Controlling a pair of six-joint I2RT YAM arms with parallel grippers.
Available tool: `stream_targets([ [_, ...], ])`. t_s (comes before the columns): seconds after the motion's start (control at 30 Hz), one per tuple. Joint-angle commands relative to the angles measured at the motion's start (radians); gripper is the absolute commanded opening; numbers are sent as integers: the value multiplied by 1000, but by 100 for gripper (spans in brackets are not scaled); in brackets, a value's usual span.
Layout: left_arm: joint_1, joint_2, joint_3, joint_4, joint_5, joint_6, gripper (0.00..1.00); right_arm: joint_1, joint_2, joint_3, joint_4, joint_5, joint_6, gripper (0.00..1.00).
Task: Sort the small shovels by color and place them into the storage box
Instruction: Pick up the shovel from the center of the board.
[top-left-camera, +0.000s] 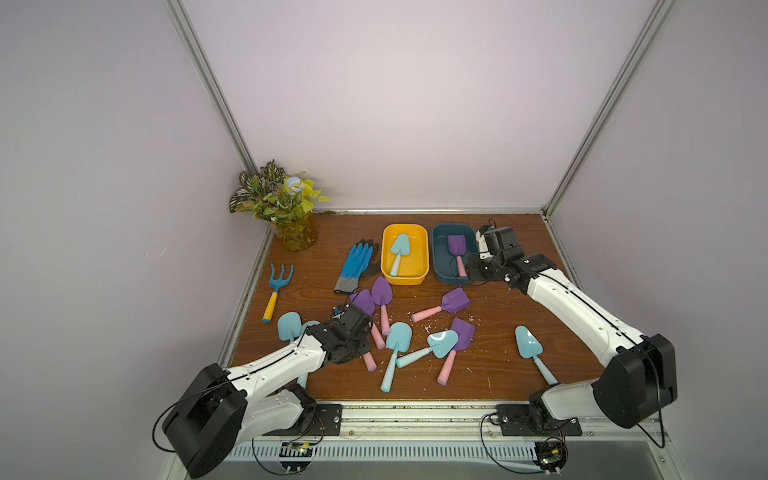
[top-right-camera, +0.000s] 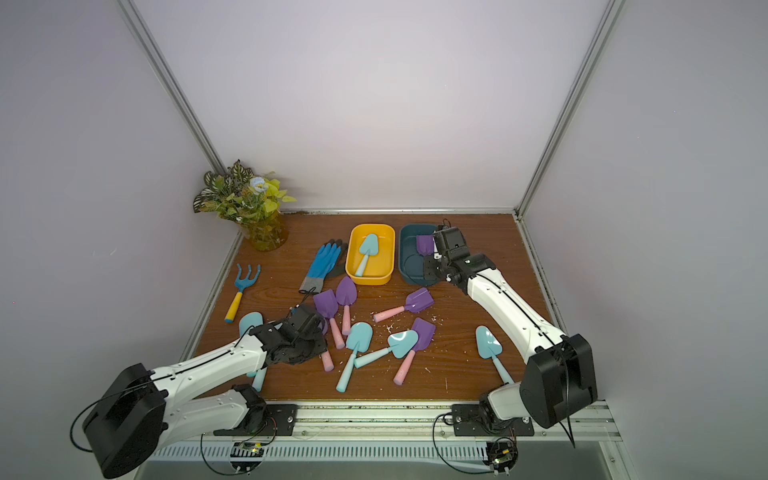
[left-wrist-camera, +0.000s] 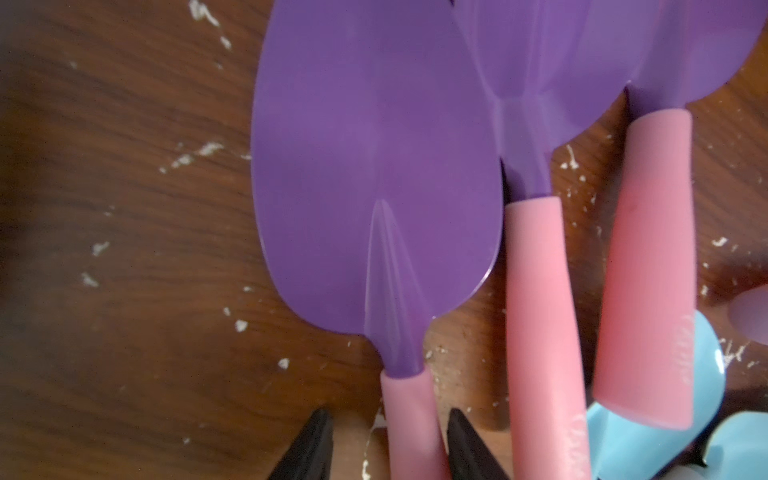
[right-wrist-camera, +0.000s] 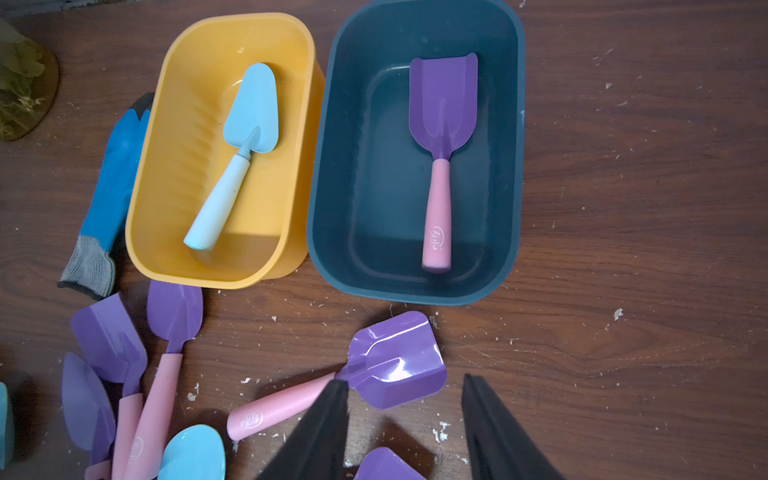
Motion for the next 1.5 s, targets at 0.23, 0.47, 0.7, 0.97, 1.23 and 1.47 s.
stream_targets([
  [0.23,-51,-23,-33,-69,11,-28,49,6,-35,-4,9,19,-7,51],
  [0.47,-88,-18,-39,-78,7,-50,47,6,-37,-8,11,18,-7,51],
  [0.7,-133,7,-35,-78,-5,-71,44,6,-37,-11,14,17,-8,51],
  [0.97,-137,1,-38,-89,-8,-74,37,6,-40,-15,12,20,-8,51],
  [1.23,-137,-12,-38,-104,-12,-77,29,6,-39,-15,14,18,-7,51],
  [1.47,-137,-49,-26,-155,-32,-84,23,6,-36,-18,18,11,-4,50],
])
